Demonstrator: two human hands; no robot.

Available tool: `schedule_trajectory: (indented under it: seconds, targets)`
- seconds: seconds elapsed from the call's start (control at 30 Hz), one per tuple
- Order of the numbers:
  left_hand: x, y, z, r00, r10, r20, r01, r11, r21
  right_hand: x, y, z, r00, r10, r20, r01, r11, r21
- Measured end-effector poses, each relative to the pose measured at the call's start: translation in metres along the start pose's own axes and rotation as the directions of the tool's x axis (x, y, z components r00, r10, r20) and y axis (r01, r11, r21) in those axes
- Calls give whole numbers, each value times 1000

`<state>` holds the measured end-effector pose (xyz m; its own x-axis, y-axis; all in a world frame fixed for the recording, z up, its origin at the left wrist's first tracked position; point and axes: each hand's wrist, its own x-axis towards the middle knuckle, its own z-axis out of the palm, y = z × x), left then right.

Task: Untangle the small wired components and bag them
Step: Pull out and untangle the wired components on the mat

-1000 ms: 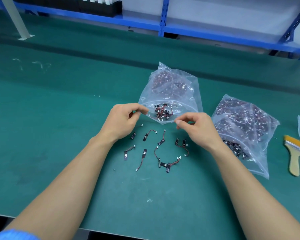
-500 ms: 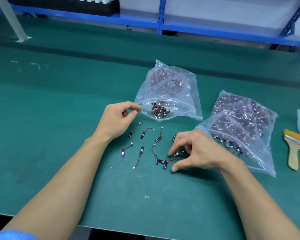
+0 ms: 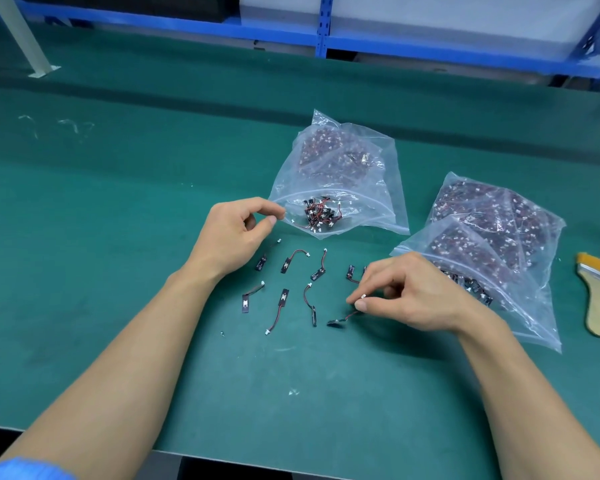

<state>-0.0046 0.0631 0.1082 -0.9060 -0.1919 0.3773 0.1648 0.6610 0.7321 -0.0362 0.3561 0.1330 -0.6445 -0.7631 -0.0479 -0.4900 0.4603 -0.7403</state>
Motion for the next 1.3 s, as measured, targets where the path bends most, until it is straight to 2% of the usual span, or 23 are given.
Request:
schedule_trajectory:
  seconds: [0.17,0.47,0.73,0.83,0.93,1.03,1.1,1.17,1.23,1.3]
  targets:
    - [0,0,0,1000,-8,2,8,1000,2,1,-3,4,998,-43,-45,48,990,131]
    - [0,0,2,1000,-6,3,6,1000,2,-4,-3,2,997,21,-76,-1,966,259]
    - [0,0,2,1000,-6,10,6,1000,0,-7,-10,2,973,57,226,-95,982,166]
    - [-1,1,1,1000,-2,11,2,1000,3,-9,-12,-3,988,52,148,-82,975,206]
    - [-3,5,0,1000,25,-7,-25,1000,7,-11,-9,-5,997,63,41,-69,987,146]
    - [-7,21,-1,988,154,-12,-153,988,19,-12,-6,-2,996,81,47,-83,996,36]
    - [-11,38,3,951,302,68,-303,953,0,-12,-3,0,993,98,60,-94,994,-52]
    - [-16,53,11,879,409,245,-420,907,-10,-11,-3,2,993,94,68,-85,989,-120]
    - [-21,62,20,791,409,456,-468,884,19,-9,-3,4,995,74,65,-62,985,-163]
    - [-23,66,29,709,362,606,-503,861,74,-9,-4,5,997,62,54,-52,983,-179]
